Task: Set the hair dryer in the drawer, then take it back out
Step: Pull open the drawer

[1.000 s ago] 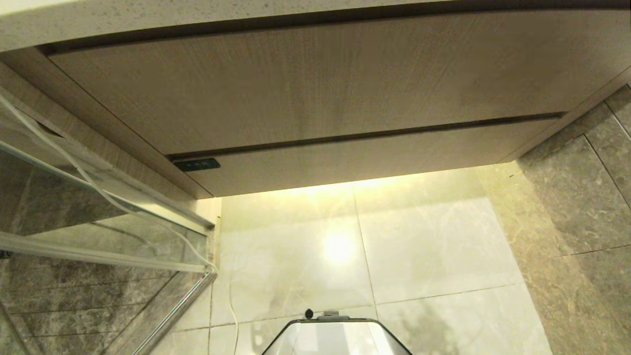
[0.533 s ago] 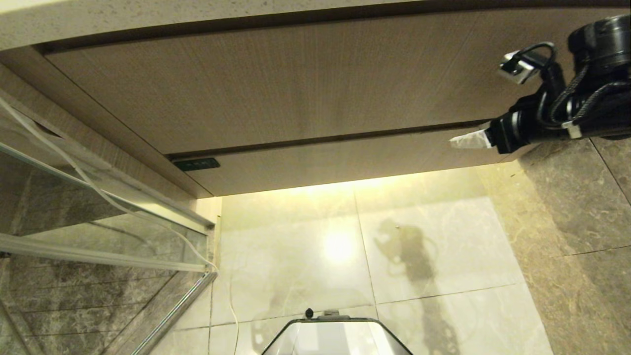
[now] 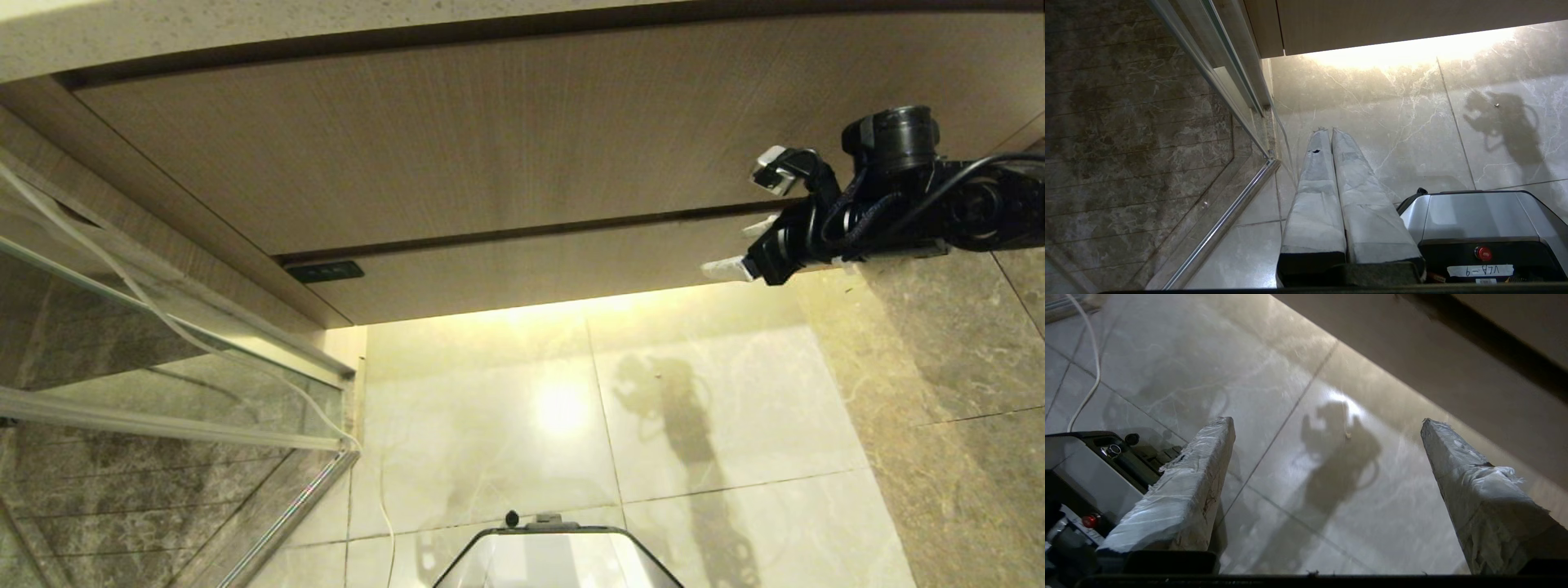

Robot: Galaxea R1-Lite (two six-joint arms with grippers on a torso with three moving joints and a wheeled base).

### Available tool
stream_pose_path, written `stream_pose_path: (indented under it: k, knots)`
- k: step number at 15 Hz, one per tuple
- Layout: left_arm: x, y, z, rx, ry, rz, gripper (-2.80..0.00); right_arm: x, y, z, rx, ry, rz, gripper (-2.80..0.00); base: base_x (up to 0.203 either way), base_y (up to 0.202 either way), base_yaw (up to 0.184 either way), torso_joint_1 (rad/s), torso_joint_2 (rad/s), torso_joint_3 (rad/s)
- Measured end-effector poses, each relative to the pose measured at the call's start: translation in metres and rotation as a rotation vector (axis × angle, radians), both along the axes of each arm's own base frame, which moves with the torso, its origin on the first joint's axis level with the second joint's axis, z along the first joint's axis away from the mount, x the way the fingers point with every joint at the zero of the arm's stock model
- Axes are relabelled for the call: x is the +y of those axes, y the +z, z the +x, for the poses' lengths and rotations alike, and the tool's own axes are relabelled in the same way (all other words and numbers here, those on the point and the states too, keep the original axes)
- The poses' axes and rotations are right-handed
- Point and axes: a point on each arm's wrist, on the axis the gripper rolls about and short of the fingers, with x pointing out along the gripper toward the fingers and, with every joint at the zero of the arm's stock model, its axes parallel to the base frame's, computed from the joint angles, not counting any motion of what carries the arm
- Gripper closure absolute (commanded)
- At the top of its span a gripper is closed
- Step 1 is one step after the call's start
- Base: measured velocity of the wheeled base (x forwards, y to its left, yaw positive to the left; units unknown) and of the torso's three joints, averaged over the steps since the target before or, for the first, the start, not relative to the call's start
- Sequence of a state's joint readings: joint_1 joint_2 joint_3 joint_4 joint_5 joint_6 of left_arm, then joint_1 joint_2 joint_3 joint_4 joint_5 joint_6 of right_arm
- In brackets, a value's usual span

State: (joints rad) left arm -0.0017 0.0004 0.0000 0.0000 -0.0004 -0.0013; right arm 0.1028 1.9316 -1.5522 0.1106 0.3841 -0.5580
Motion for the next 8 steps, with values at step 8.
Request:
stream_pose_path:
  k: [8]
  knots:
    - [0.000, 0.000, 0.000, 0.000, 0.000, 0.000, 0.00, -0.011, -0.029, 0.016, -0.179, 0.305, -0.160, -2.80, 0.000, 0.000, 0.000, 0.000, 0.00, 0.000]
